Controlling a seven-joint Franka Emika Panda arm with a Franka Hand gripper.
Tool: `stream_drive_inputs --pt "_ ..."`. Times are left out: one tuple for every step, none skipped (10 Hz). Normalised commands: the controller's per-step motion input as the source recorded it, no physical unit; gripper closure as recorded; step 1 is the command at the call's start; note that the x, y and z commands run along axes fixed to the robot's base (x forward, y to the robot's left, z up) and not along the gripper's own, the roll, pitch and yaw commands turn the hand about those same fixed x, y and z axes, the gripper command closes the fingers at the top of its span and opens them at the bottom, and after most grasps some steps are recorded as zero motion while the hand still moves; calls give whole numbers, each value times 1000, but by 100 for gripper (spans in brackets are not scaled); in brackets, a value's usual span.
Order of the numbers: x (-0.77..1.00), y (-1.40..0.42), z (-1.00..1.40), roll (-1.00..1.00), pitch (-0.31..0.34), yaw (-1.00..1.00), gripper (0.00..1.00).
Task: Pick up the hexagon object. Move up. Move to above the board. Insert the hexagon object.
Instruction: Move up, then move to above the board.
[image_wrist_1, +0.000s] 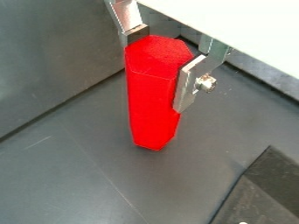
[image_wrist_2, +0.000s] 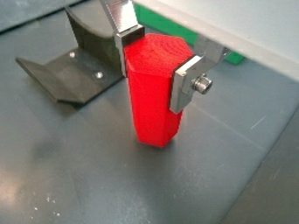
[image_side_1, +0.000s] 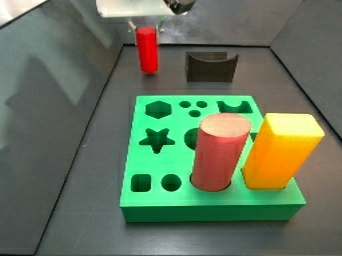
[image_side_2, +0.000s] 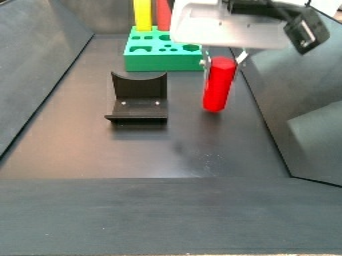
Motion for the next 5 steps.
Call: stream_drive_inputs --pt "-17 -52 711 2 37 -37 100" --pt "-13 -24 535 20 49 -30 100" --pt "-10 -6 329 38 51 -23 100" --pt "-10 2 219 47 54 -21 100" --pt "-353 -2 1000 -184 -181 -192 100"
